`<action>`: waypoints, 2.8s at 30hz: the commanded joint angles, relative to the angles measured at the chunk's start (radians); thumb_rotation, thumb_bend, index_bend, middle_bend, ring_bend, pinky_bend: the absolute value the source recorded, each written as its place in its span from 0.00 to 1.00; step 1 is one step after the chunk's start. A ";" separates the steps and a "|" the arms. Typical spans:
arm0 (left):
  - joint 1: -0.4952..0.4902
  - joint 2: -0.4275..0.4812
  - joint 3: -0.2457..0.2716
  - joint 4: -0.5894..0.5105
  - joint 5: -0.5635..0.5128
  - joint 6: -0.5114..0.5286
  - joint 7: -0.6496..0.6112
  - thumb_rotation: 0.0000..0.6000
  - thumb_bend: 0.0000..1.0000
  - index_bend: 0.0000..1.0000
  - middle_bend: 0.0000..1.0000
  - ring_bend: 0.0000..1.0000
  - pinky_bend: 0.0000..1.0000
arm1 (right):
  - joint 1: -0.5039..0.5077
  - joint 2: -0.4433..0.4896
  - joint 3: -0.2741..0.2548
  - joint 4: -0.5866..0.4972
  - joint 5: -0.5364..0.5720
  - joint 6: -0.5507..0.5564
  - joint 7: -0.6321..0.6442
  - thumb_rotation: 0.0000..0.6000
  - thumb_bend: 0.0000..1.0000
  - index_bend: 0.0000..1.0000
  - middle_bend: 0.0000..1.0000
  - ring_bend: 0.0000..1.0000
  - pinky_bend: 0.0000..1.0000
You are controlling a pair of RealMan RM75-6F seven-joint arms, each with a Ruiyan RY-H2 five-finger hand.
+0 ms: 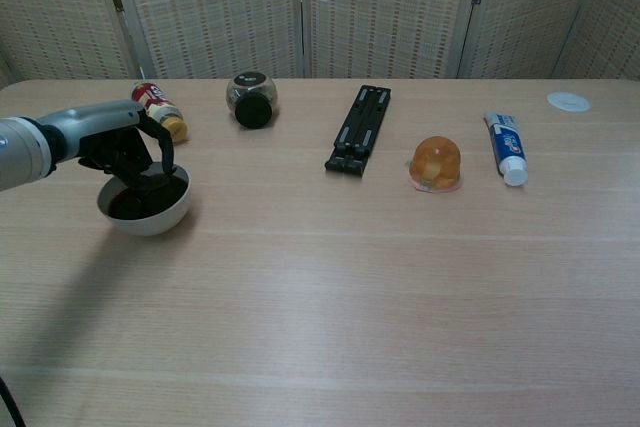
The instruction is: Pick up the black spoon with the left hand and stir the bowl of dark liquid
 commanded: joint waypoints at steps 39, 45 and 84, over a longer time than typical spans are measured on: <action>-0.054 0.014 -0.005 -0.022 -0.056 -0.036 0.031 1.00 0.47 0.67 0.96 0.86 1.00 | -0.009 -0.004 0.002 0.017 0.005 0.004 0.023 1.00 0.19 0.00 0.17 0.12 0.09; -0.069 -0.014 -0.019 0.024 -0.067 -0.031 0.022 1.00 0.47 0.67 0.96 0.86 1.00 | -0.008 -0.005 0.002 0.019 0.006 0.003 0.023 1.00 0.19 0.00 0.17 0.12 0.09; -0.096 -0.023 0.006 0.066 -0.113 -0.042 0.042 1.00 0.47 0.68 0.96 0.86 1.00 | -0.005 -0.005 0.002 0.017 0.009 -0.011 0.024 1.00 0.19 0.00 0.17 0.12 0.09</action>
